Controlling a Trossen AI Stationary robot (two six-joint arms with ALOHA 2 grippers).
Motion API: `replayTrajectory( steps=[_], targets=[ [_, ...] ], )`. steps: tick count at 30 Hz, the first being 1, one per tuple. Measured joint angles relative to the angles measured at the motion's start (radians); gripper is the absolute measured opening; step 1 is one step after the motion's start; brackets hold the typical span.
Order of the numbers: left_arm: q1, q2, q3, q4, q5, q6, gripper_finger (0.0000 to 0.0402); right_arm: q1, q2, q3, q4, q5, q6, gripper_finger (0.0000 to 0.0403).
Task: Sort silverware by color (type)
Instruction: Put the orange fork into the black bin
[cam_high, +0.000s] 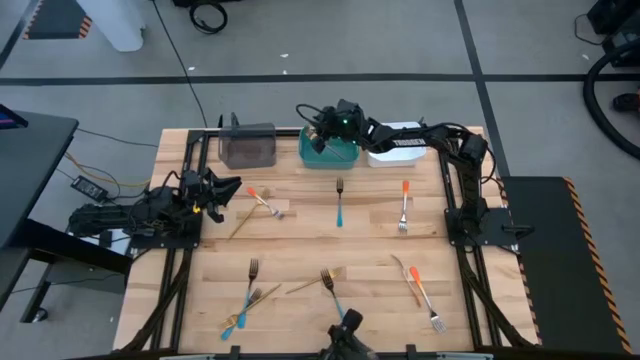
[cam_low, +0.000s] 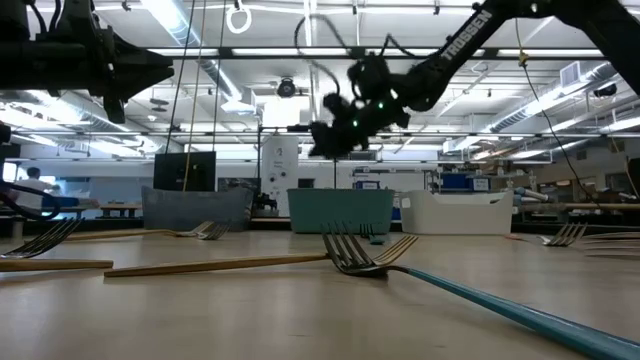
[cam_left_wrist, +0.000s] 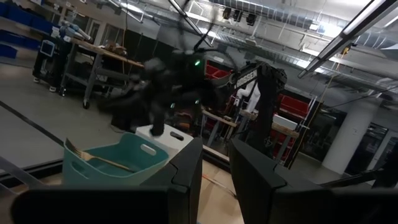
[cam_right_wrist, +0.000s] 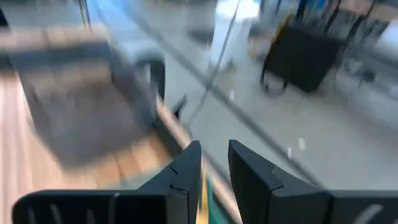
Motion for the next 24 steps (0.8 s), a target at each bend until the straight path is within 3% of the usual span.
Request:
replayTrajectory(
  steps=[10,16,24],
  targets=[
    [0.000,0.007,0.054,0.063,-0.024,0.039,0.0089,0.056,-0.249,0.001,0.092,0.000,-0.034,0.0091],
    [0.000,0.010,0.128,0.066,-0.139,0.132,0.0089,0.097,-0.385,0.001,0.091,-0.001,-0.060,0.0091],
    [0.000,0.010,0.151,0.073,-0.141,0.175,0.0089,0.191,-0.542,0.001,0.067,-0.045,-0.038,0.0091]
  ],
)
